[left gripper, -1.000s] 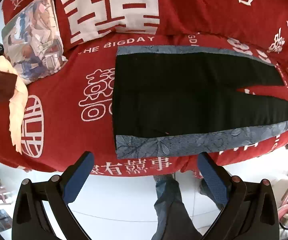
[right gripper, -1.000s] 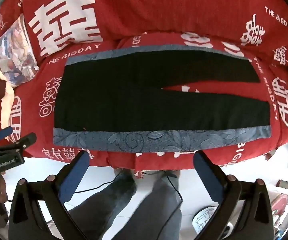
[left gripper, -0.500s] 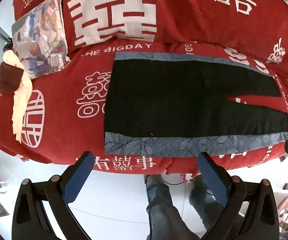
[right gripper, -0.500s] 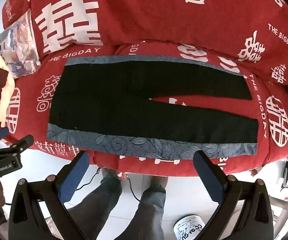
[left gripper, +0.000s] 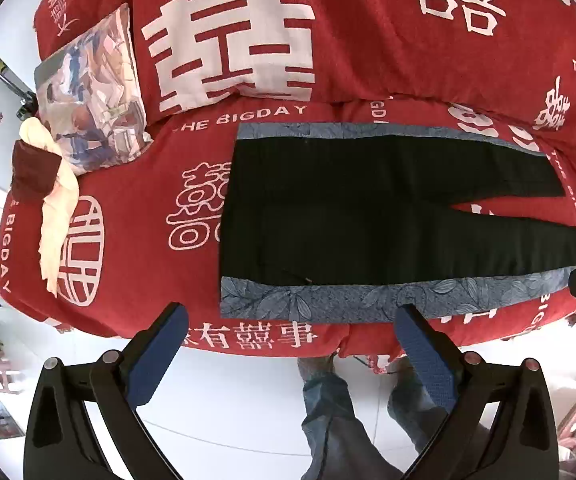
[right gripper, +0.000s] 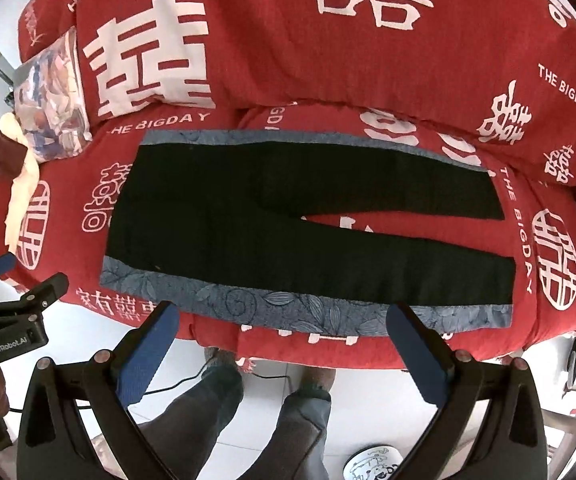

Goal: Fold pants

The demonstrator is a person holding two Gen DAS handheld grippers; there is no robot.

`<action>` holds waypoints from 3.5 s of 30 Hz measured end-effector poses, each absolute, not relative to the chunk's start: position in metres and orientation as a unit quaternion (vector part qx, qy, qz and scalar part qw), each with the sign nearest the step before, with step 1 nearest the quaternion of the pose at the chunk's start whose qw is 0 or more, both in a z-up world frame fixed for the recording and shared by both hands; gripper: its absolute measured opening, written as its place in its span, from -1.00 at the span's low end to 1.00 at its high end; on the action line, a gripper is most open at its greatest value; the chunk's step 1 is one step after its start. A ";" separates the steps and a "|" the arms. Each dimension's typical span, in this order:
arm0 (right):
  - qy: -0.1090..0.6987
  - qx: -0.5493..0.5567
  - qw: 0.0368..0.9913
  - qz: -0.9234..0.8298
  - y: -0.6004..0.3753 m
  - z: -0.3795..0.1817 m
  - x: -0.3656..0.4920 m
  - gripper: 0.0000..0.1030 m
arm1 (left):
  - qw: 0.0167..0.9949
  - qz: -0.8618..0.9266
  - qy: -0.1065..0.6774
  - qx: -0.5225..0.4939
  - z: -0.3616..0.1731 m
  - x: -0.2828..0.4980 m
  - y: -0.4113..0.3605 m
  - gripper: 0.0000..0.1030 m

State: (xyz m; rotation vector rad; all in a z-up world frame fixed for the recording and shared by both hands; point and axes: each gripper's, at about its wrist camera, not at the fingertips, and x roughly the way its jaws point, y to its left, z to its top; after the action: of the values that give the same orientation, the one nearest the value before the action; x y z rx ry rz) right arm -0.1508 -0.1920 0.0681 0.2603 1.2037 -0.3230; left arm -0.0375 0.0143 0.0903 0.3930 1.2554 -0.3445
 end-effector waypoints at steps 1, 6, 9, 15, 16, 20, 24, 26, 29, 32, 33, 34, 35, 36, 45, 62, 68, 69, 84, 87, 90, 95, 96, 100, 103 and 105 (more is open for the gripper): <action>0.562 0.123 0.804 -0.150 -0.192 0.068 -0.151 1.00 | 0.778 -0.159 0.580 0.182 0.091 -0.038 0.014 1.00; 0.558 0.123 0.806 -0.152 -0.193 0.069 -0.151 1.00 | 0.780 -0.156 0.577 0.184 0.092 -0.038 0.014 1.00; 0.558 0.123 0.806 -0.152 -0.193 0.069 -0.152 1.00 | 0.780 -0.156 0.577 0.184 0.092 -0.038 0.014 1.00; 0.557 0.120 0.807 -0.153 -0.192 0.070 -0.152 1.00 | 0.780 -0.156 0.577 0.184 0.092 -0.038 0.014 1.00; 0.557 0.120 0.807 -0.153 -0.192 0.070 -0.152 1.00 | 0.781 -0.156 0.577 0.184 0.093 -0.038 0.014 1.00; 0.557 0.120 0.807 -0.155 -0.191 0.071 -0.150 1.00 | 0.780 -0.156 0.577 0.184 0.092 -0.037 0.015 1.00; 0.557 0.118 0.807 -0.154 -0.192 0.071 -0.150 1.00 | 0.780 -0.155 0.578 0.181 0.093 -0.035 0.020 1.00; 0.557 0.119 0.808 -0.154 -0.192 0.071 -0.150 1.00 | 0.780 -0.155 0.578 0.181 0.093 -0.034 0.021 1.00; 0.557 0.119 0.808 -0.154 -0.191 0.071 -0.150 1.00 | 0.780 -0.155 0.578 0.182 0.093 -0.034 0.022 1.00; 0.557 0.118 0.807 -0.155 -0.192 0.071 -0.149 1.00 | 0.780 -0.155 0.579 0.181 0.093 -0.034 0.021 1.00; 0.557 0.118 0.807 -0.155 -0.192 0.071 -0.149 1.00 | 0.780 -0.155 0.579 0.181 0.093 -0.034 0.022 1.00; 0.557 0.118 0.807 -0.155 -0.191 0.071 -0.149 1.00 | 0.780 -0.155 0.579 0.181 0.093 -0.034 0.021 1.00; 0.557 0.118 0.807 -0.155 -0.191 0.071 -0.149 1.00 | 0.780 -0.155 0.578 0.181 0.093 -0.035 0.021 1.00; 0.557 0.119 0.807 -0.155 -0.191 0.071 -0.149 1.00 | 0.780 -0.155 0.578 0.181 0.093 -0.034 0.022 1.00; 0.558 0.119 0.806 -0.157 -0.194 0.070 -0.144 1.00 | 0.779 -0.155 0.579 0.183 0.093 -0.026 0.024 1.00; 0.572 0.102 0.798 -0.160 -0.196 0.063 -0.130 1.00 | 0.773 -0.149 0.590 0.177 0.076 -0.014 0.013 1.00; 0.583 0.141 0.785 -0.156 -0.206 0.039 -0.136 1.00 | 0.754 -0.139 0.620 0.167 0.049 -0.015 0.018 1.00; 0.586 0.157 0.780 -0.152 -0.209 0.033 -0.137 1.00 | 0.751 -0.135 0.625 0.165 0.044 -0.015 0.020 1.00; 0.578 0.440 0.687 0.014 -0.187 -0.140 -0.120 0.70 | 0.720 -0.115 0.684 0.031 -0.090 -0.005 0.070 1.00; 0.568 0.499 0.651 0.061 -0.165 -0.185 -0.116 0.46 | 0.708 -0.133 0.693 -0.028 -0.113 -0.004 0.091 1.00; 0.569 0.518 0.635 0.068 -0.148 -0.225 -0.115 0.46 | 0.687 -0.158 0.706 -0.074 -0.139 -0.004 0.102 1.00; 0.524 0.581 0.620 0.058 -0.154 -0.264 -0.117 0.46 | 0.665 -0.190 0.715 -0.104 -0.170 -0.008 0.104 1.00; 0.514 0.591 0.619 0.057 -0.157 -0.268 -0.116 0.46 | 0.660 -0.195 0.717 -0.112 -0.173 -0.008 0.103 1.00; 0.456 0.613 0.641 0.078 -0.165 -0.241 -0.105 0.46 | 0.640 -0.209 0.721 -0.165 -0.183 -0.002 0.096 1.00; 0.439 0.600 0.661 0.098 -0.168 -0.215 -0.095 0.46 | 0.643 -0.203 0.712 -0.198 -0.180 0.011 0.089 1.00; 0.444 0.592 0.664 0.106 -0.171 -0.210 -0.095 0.46 | 0.644 -0.193 0.714 -0.198 -0.180 0.017 0.084 1.00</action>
State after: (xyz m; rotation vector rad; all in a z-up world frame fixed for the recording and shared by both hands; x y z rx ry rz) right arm -0.0952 -0.1711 -0.2100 1.3366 1.0030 0.2385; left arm 0.0169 0.0836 -0.1797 -0.4515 1.6253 -0.4392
